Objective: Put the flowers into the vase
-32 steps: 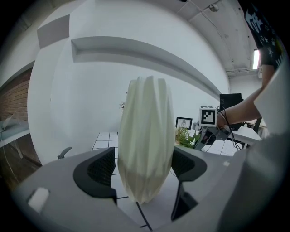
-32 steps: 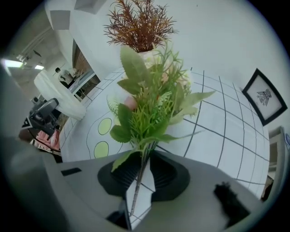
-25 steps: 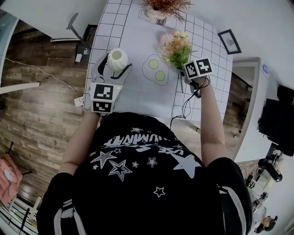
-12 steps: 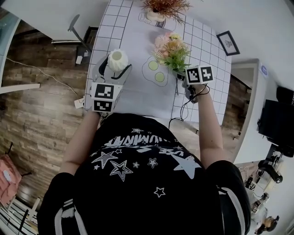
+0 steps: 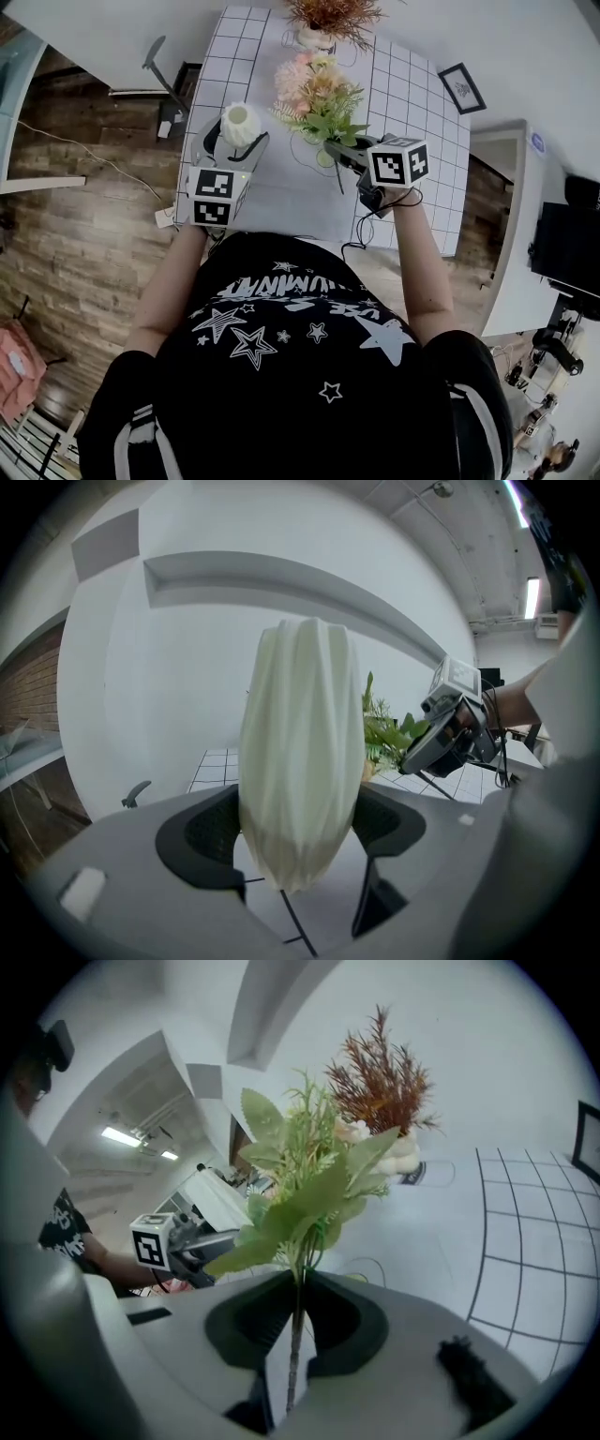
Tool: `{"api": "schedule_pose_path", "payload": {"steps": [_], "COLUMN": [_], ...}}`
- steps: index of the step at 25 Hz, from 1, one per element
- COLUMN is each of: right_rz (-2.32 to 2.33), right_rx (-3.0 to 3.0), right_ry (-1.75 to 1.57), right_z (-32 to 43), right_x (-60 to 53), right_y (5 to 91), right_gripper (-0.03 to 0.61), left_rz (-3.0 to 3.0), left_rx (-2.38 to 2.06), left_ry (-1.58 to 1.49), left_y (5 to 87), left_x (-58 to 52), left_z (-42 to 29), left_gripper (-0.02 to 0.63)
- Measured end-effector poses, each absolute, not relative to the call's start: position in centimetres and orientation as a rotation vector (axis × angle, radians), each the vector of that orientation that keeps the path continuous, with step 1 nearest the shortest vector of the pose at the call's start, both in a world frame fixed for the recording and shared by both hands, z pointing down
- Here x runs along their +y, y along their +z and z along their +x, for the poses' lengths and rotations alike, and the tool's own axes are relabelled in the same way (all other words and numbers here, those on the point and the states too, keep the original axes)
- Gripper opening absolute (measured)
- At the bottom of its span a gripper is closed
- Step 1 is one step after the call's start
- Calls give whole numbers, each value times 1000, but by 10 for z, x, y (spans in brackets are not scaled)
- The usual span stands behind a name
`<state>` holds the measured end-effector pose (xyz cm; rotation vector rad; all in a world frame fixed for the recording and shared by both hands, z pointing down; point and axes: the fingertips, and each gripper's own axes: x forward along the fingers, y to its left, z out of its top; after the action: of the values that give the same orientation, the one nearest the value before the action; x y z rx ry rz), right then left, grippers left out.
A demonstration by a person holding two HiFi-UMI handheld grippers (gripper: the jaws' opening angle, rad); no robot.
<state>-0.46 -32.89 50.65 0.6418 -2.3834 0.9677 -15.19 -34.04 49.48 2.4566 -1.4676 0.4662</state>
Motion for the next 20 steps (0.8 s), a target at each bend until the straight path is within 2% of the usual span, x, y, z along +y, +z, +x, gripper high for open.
{"api": "schedule_pose_path", "payload": {"steps": [20], "right_rz": [418], "right_rx": [-2976], "right_ry": [475], "right_z": [-112], "right_x": [-368], "right_y": [294], "right_gripper": [46], "left_rz": [2487], "left_rx": [-1455], "left_ry": [456], "left_y": [496], "left_x": [-349], "left_z": [-147], "left_gripper": [359]}}
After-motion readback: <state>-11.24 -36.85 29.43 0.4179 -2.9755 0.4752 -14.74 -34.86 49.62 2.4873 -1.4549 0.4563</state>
